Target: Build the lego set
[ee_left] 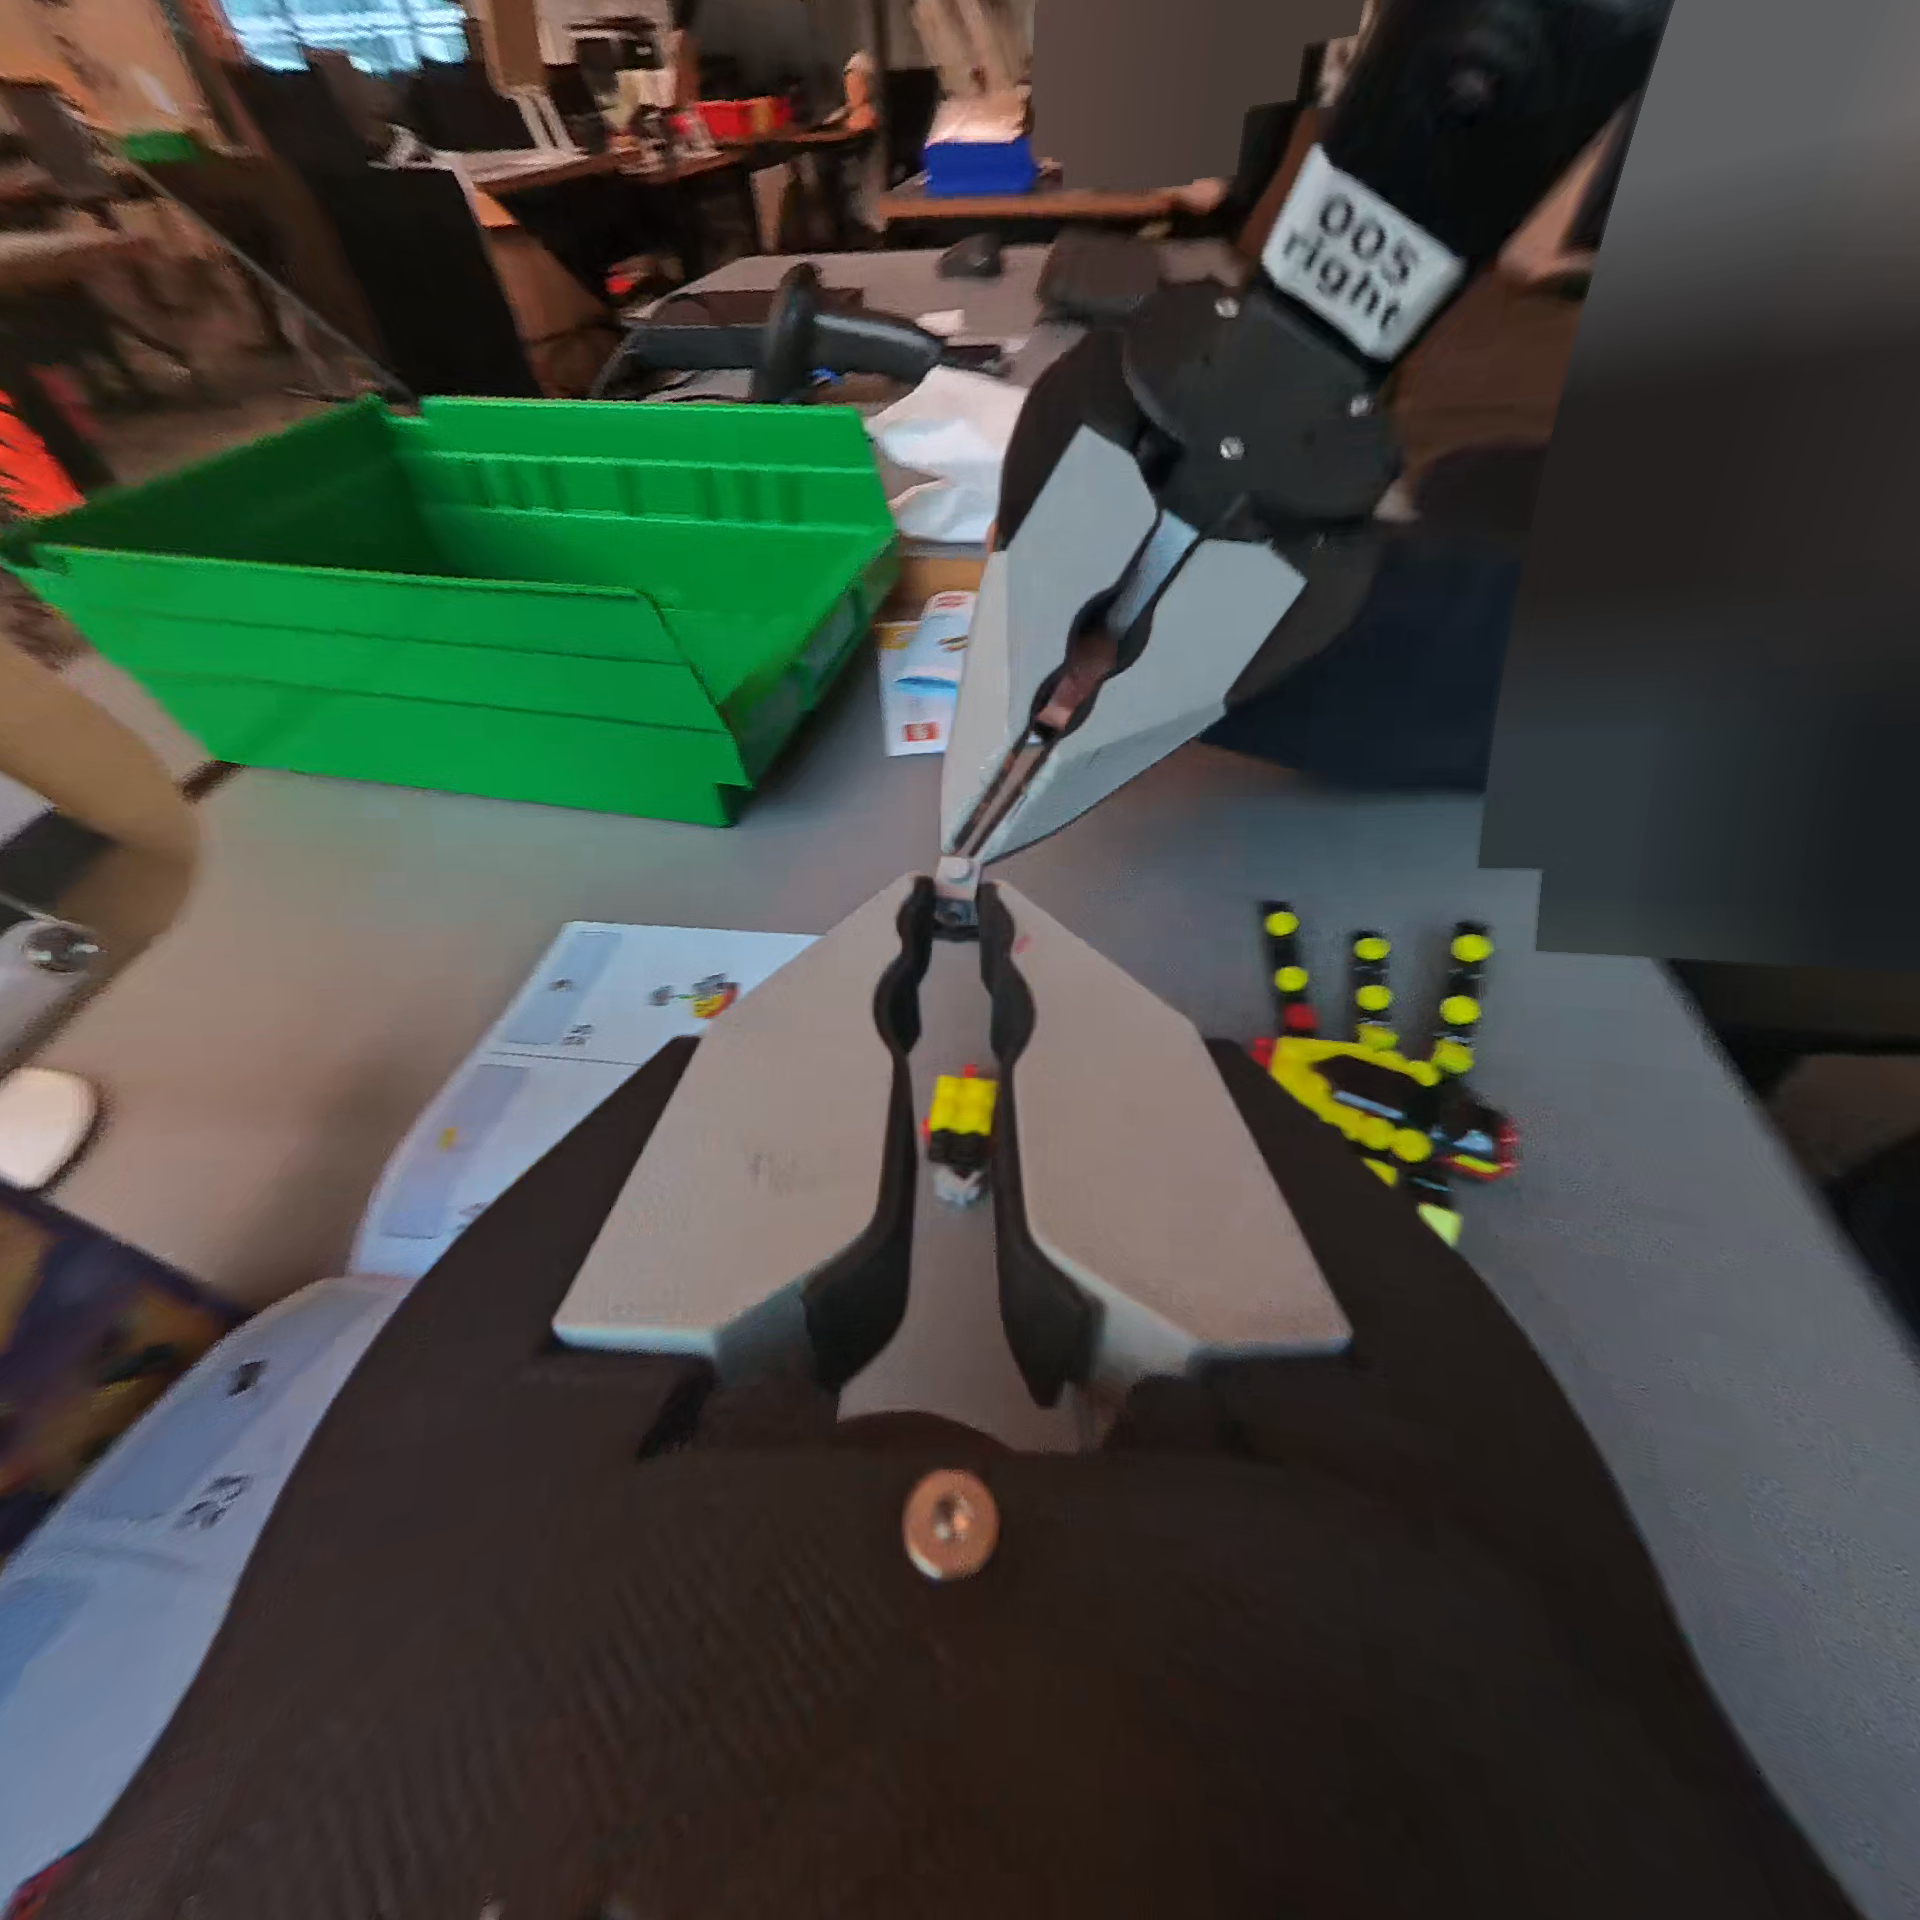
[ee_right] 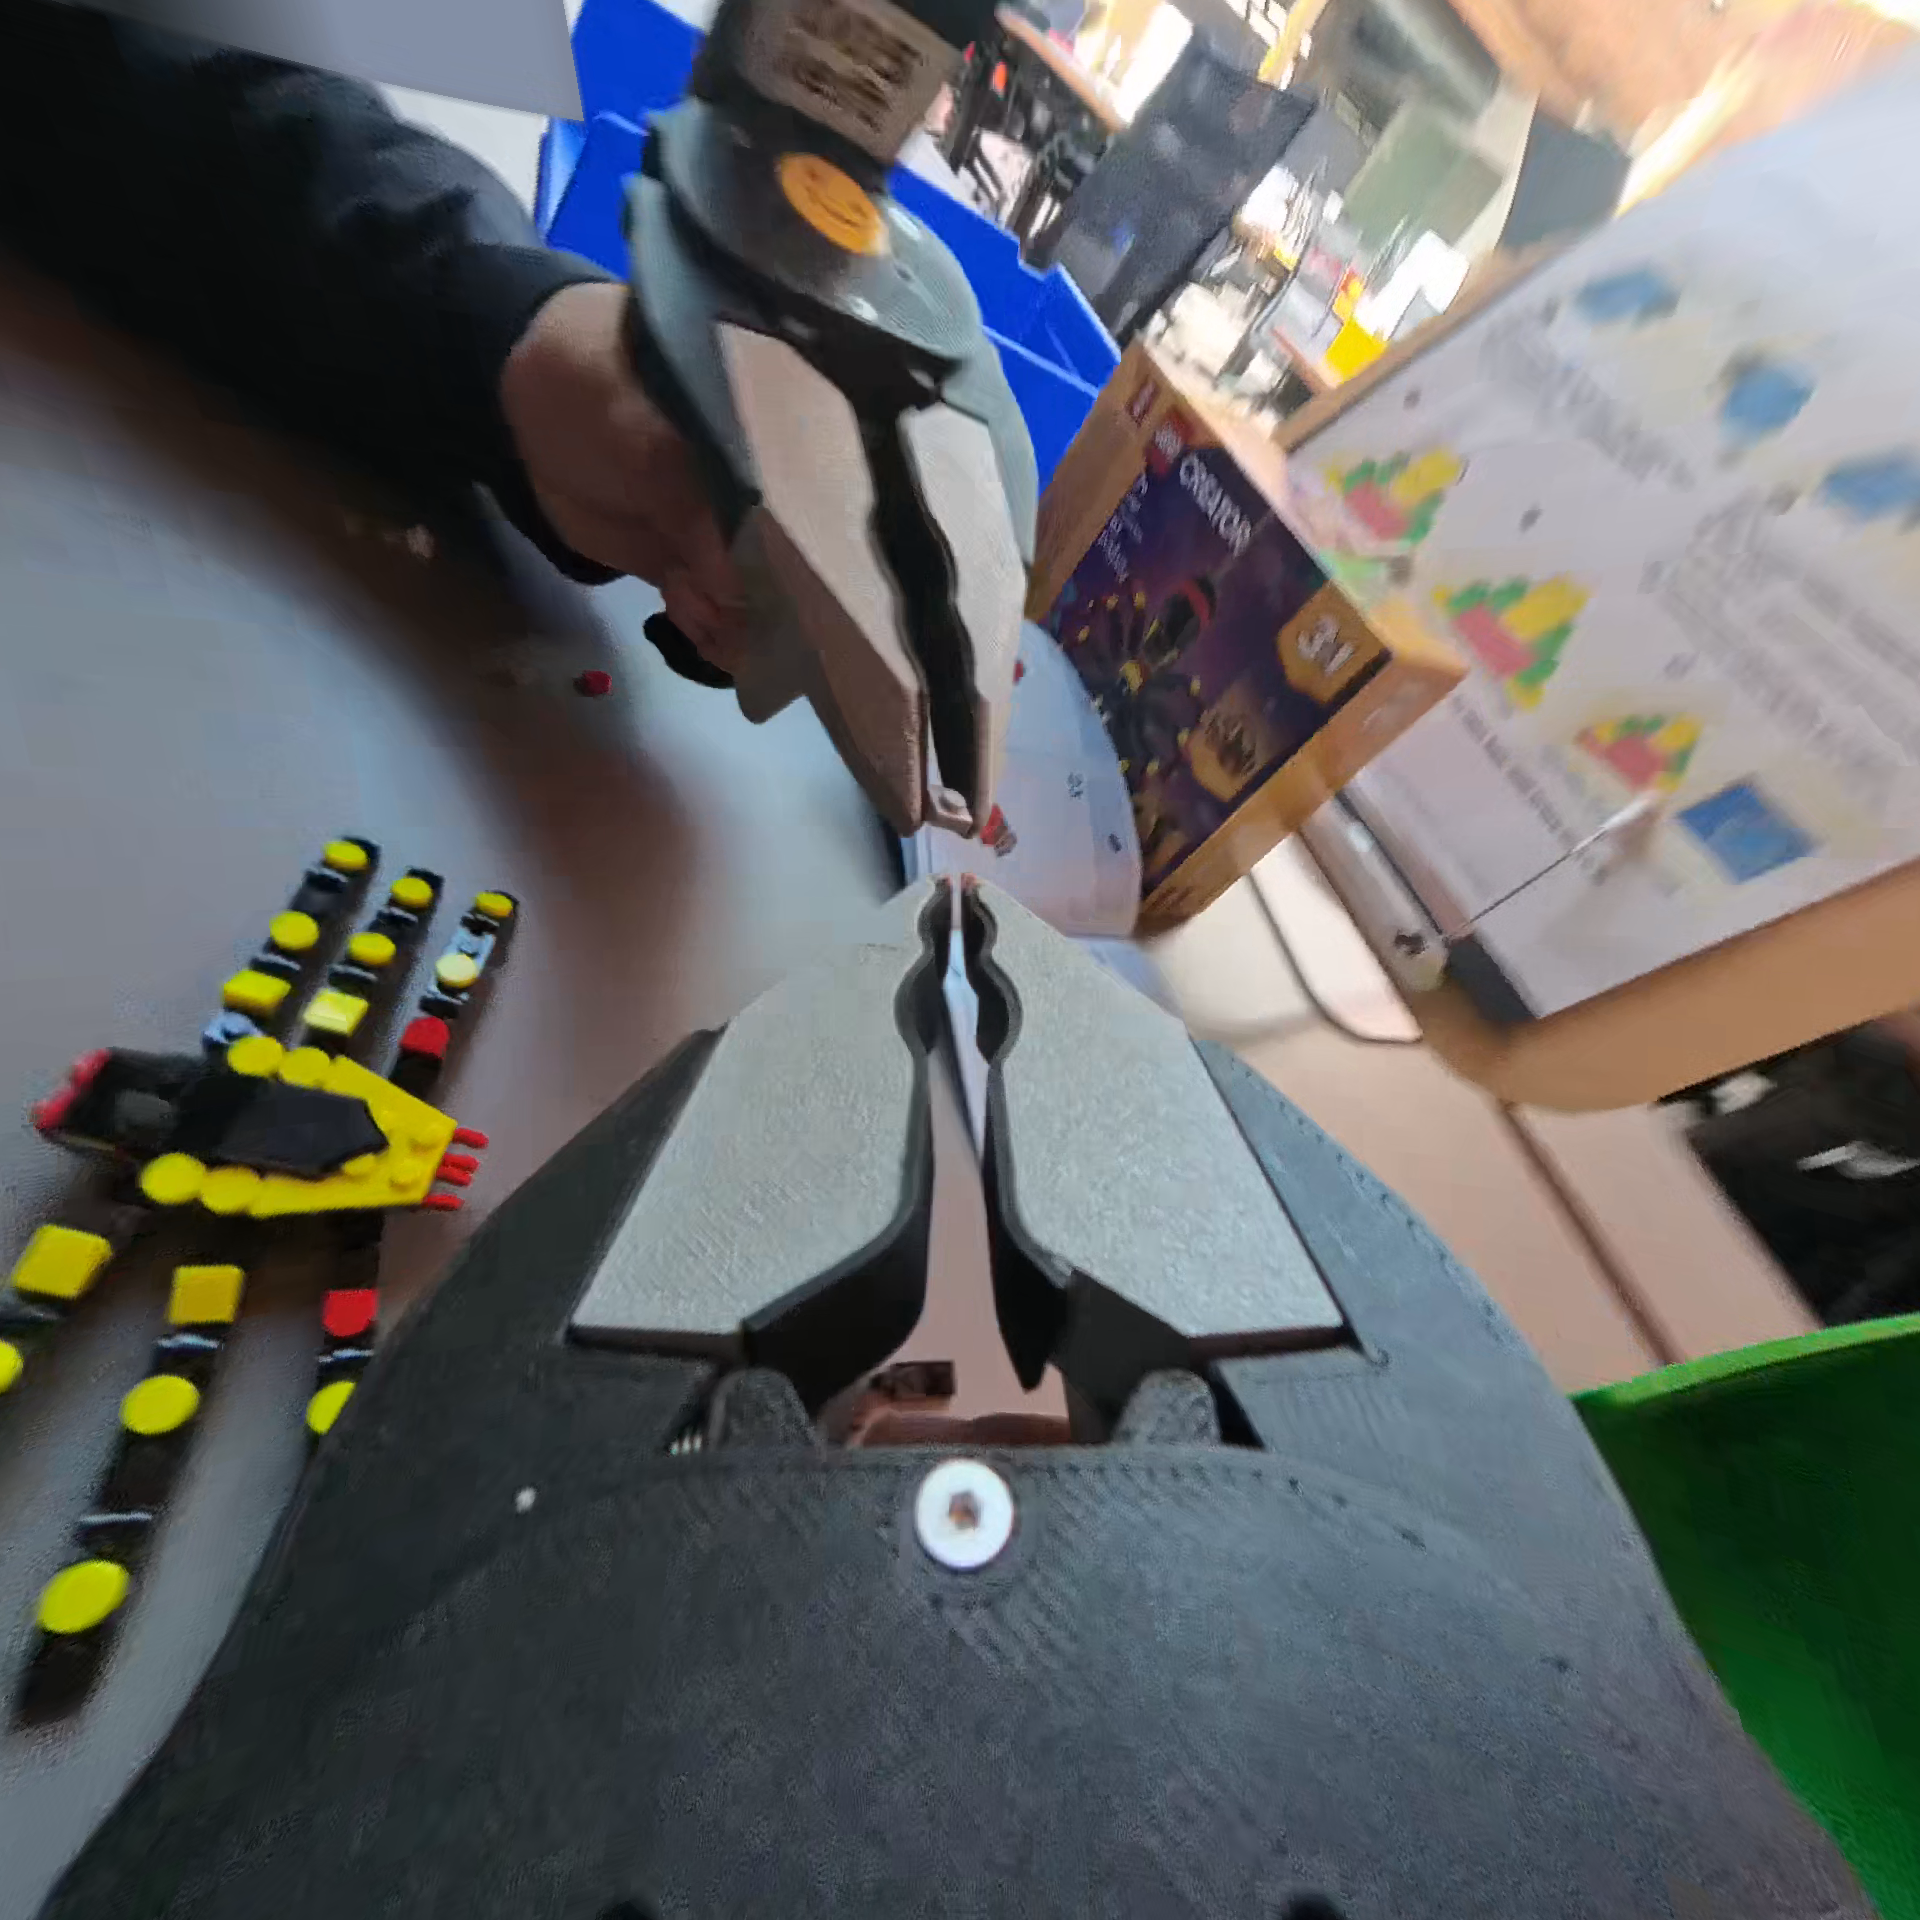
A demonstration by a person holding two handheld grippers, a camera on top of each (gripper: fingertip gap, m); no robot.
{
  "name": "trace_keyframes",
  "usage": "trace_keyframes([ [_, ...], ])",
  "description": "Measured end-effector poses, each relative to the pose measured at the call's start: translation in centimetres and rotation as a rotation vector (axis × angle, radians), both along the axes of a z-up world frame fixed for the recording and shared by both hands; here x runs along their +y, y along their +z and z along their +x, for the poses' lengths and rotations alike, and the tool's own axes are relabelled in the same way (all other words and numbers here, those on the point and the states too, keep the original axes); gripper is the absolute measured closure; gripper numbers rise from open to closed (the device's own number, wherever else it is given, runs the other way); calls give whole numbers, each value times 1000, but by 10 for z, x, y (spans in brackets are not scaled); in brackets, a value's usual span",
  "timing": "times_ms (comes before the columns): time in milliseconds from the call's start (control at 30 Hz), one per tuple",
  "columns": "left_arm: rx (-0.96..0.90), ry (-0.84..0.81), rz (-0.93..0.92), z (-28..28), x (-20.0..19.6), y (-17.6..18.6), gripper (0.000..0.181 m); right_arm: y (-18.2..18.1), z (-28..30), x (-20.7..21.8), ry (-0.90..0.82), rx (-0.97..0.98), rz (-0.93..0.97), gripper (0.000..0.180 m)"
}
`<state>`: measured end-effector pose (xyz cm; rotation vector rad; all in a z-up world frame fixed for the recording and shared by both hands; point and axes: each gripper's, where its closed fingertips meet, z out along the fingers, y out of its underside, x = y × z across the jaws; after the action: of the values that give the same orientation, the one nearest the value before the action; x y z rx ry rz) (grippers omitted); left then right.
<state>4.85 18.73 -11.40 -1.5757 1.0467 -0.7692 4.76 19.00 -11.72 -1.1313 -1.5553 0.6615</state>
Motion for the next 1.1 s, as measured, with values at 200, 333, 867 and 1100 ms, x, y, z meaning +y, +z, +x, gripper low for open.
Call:
trace_keyframes([
  [200,188,176,181,-2,10,-7,176,-6,-8,1,-1,20,-368,172],
  [333,252,205,307,-2,10,-5,175,-2,-8,-2,35,59,-636,174],
  [867,330,242,413,7,1,-8,176,-2,-4,-9,105,64,-846,176],
  [1100,317,183,351,10,-2,-19,174,-8,0,-11,150,31,-895,177],
])
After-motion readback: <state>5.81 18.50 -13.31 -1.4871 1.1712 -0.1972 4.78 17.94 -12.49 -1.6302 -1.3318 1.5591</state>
